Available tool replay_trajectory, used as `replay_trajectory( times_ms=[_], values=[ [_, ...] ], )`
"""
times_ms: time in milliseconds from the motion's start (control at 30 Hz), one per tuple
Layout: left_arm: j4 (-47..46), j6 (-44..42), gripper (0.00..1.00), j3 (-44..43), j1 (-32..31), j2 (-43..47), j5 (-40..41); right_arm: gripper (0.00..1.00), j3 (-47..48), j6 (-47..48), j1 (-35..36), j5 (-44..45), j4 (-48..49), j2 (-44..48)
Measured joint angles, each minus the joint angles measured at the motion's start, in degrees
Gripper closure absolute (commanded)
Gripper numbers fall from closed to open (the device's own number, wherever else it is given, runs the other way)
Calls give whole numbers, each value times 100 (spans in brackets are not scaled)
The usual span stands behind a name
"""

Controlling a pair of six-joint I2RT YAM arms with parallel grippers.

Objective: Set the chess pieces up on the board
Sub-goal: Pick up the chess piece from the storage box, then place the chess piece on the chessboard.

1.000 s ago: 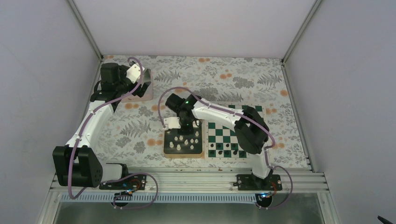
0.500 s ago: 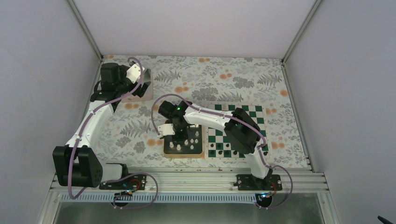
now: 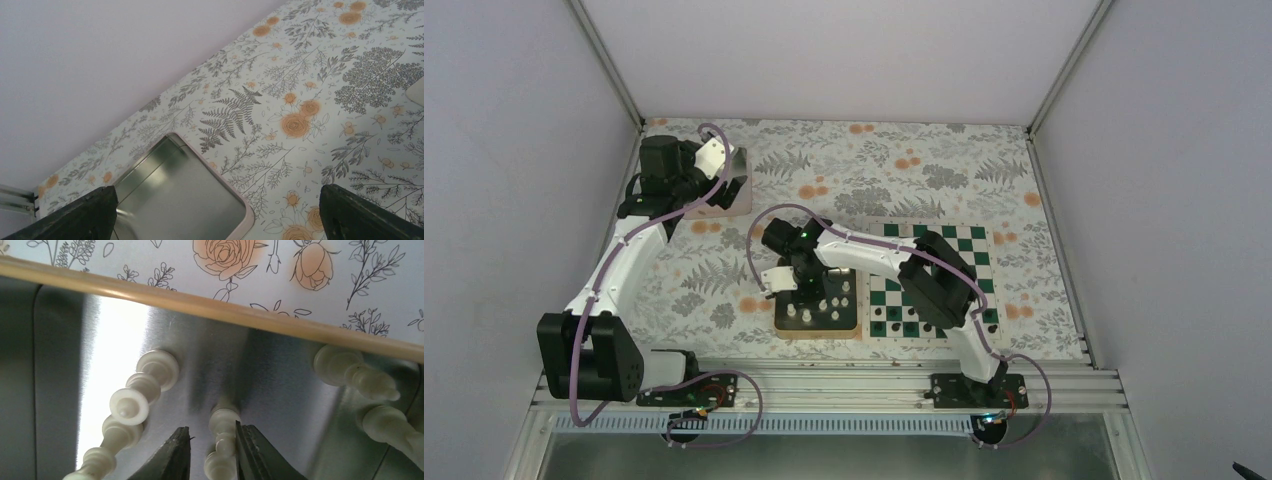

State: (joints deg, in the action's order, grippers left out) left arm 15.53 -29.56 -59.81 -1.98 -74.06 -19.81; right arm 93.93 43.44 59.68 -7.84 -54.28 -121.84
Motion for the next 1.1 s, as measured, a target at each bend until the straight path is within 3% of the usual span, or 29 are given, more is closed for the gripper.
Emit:
replay_trajectory(
  times_ms=[100, 267, 667, 933, 1100],
  values=[
    [-2, 0, 0, 13, 0, 0, 0, 87, 0, 13, 0, 39, 42, -15],
    [0, 0, 0, 15, 0, 0, 0, 95, 0, 22, 0, 44, 90, -15],
    [0, 0, 0, 15, 0, 0, 0, 96, 122, 15, -365, 61, -188, 800],
    [0, 0, 0, 15, 0, 0, 0, 95, 212, 39, -2317, 258, -372, 2092],
    [0, 0, 0, 15, 0, 0, 0, 95, -363, 162, -3842, 352, -323, 2417]
  ],
)
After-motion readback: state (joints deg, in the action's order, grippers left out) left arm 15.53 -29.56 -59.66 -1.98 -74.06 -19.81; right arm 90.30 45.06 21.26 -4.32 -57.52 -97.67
